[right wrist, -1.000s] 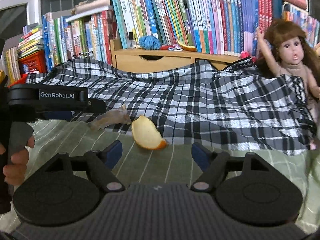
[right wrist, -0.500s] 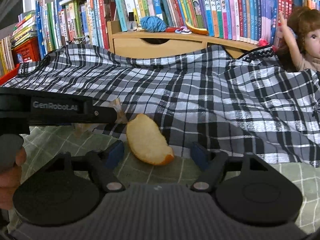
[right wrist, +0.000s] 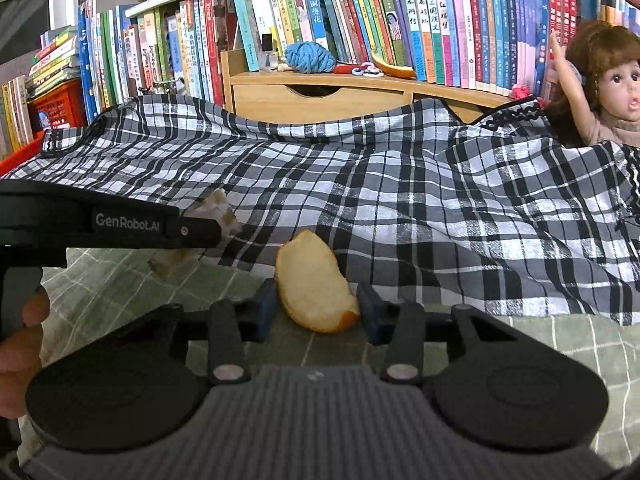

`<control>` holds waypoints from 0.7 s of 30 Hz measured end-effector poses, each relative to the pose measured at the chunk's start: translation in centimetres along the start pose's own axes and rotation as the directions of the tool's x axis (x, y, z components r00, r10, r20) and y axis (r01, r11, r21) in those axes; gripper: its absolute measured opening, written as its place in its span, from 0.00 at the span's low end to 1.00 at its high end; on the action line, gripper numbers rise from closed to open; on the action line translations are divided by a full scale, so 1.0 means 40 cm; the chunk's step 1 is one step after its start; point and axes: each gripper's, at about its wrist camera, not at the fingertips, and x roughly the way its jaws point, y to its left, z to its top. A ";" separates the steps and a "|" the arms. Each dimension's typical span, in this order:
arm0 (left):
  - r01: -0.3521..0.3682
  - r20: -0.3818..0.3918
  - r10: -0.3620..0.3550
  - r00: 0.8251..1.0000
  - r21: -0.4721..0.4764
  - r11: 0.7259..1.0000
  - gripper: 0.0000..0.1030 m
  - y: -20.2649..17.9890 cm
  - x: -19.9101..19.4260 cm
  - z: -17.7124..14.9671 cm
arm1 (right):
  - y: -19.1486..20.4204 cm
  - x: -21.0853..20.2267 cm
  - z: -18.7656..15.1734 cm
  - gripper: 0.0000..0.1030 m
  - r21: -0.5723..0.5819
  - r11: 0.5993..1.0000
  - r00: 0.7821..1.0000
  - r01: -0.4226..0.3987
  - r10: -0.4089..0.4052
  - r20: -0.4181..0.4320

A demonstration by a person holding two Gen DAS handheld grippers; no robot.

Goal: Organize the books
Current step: 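Grasp the small wrapper with the left tool while the right tool grasps the apple slice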

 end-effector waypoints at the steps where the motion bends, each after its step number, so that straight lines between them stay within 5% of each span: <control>1: -0.003 0.003 0.003 1.000 0.008 1.000 0.11 -0.002 -0.008 -0.002 | 0.001 -0.008 -0.004 0.46 0.000 1.000 1.000 0.000 0.000 0.003; 21: -0.044 0.080 0.032 0.996 0.145 0.988 0.11 -0.039 -0.293 -0.108 | 0.052 -0.234 -0.106 0.46 -0.029 0.999 0.999 -0.022 0.023 0.037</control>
